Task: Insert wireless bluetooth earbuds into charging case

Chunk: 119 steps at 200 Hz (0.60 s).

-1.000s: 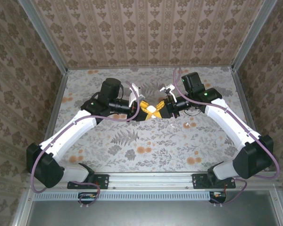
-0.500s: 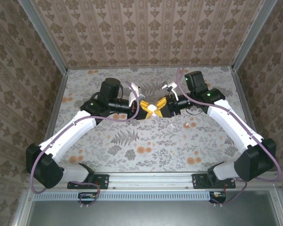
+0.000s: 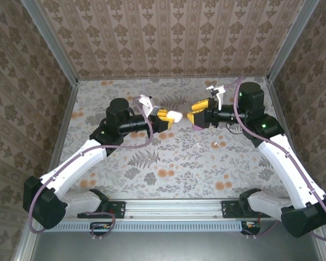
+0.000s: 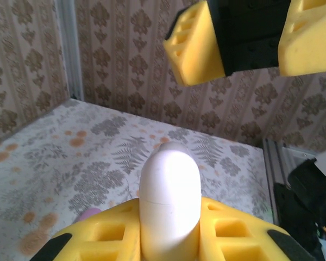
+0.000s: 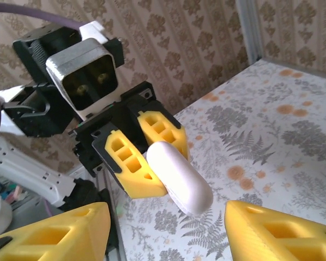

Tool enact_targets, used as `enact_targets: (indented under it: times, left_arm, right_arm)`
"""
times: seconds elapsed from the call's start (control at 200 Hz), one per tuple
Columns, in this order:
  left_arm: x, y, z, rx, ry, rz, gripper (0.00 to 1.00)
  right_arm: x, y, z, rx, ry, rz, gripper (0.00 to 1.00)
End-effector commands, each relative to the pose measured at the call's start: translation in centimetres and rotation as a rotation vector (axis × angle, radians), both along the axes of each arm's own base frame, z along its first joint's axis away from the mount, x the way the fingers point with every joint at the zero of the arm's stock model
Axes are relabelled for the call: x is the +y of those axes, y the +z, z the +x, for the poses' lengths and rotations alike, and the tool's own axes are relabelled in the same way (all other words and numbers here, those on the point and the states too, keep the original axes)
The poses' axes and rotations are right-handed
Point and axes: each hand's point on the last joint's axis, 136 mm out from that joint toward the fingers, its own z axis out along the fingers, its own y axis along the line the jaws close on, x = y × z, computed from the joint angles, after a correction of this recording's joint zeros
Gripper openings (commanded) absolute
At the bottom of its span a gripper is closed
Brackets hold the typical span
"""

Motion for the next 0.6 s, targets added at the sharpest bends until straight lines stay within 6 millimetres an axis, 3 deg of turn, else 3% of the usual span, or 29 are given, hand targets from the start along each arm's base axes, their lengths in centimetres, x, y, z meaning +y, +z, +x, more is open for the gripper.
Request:
enact_targets:
  times: [0.0,0.385,0.59]
  left_arm:
    - [0.2,3.4,0.1,-0.07,0.044,-0.114,0.22]
    - [-0.6,4.3,0.1,-0.123,0.091,-0.184,0.21]
    - [-0.8,4.4,0.3,-0.124,0.125,-0.226,0.21]
  right_arm:
    - [-0.6,0.1,1.0,0.04,-0.09,0.032,0.6]
    - [0.0,0.0,2.1,0.201,-0.111,0.122,0.57]
    - [1.0,0.0,1.4,0.21,-0.041,0.134,0.57]
